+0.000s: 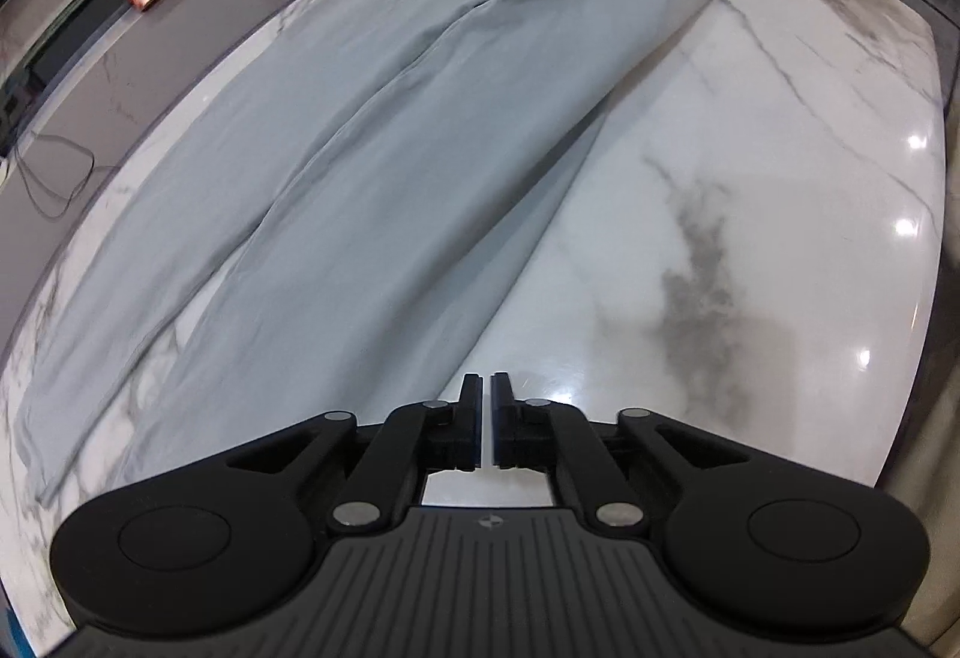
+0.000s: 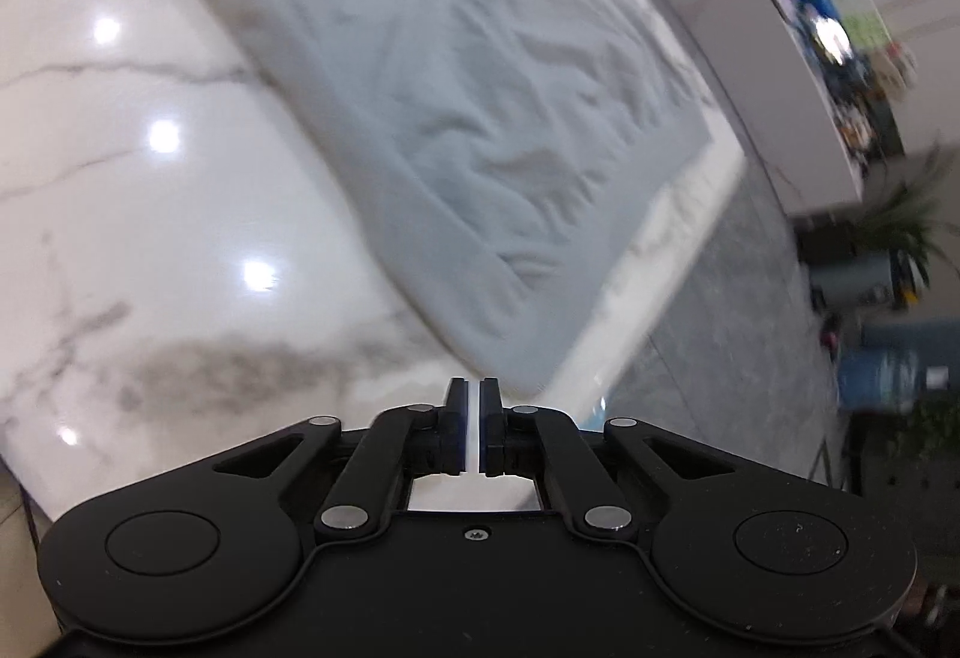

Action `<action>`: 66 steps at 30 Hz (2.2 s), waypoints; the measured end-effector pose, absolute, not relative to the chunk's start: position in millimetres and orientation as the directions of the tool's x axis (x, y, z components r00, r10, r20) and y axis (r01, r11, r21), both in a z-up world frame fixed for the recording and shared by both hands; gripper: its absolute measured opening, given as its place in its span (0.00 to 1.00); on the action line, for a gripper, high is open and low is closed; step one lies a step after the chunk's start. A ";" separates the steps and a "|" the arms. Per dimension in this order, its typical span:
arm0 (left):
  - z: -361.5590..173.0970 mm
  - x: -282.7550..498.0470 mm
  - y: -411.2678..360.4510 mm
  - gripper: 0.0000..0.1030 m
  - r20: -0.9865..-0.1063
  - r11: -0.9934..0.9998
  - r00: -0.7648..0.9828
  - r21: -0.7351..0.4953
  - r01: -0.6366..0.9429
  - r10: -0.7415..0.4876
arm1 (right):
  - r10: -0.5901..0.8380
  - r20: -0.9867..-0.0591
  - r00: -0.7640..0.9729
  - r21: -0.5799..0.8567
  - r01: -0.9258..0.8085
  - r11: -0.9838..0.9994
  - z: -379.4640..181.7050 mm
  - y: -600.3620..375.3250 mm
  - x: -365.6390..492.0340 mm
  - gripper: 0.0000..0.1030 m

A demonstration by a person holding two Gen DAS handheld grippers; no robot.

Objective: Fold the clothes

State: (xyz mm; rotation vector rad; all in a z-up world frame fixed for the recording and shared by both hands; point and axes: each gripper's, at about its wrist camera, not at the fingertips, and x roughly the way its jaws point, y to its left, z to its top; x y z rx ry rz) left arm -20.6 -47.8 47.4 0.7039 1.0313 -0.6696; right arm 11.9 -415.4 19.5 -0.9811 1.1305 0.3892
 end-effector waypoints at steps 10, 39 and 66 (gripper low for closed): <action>33.5 -7.0 -59.4 0.31 -0.909 0.546 0.405 0.289 0.786 -0.102 | -0.184 -0.894 0.408 -0.442 -0.746 0.498 3.3 -402.1 24.6 0.23; 74.0 -1.2 -25.7 0.00 -0.931 0.584 0.193 -0.026 0.811 -0.310 | -0.215 -0.873 0.438 -0.485 -0.732 0.478 9.5 -424.3 30.7 0.00; 70.8 -59.6 59.9 0.40 -0.943 0.602 0.334 0.265 0.753 -0.004 | -0.180 -0.912 0.368 -0.410 -0.800 0.439 15.7 -387.7 -33.8 0.13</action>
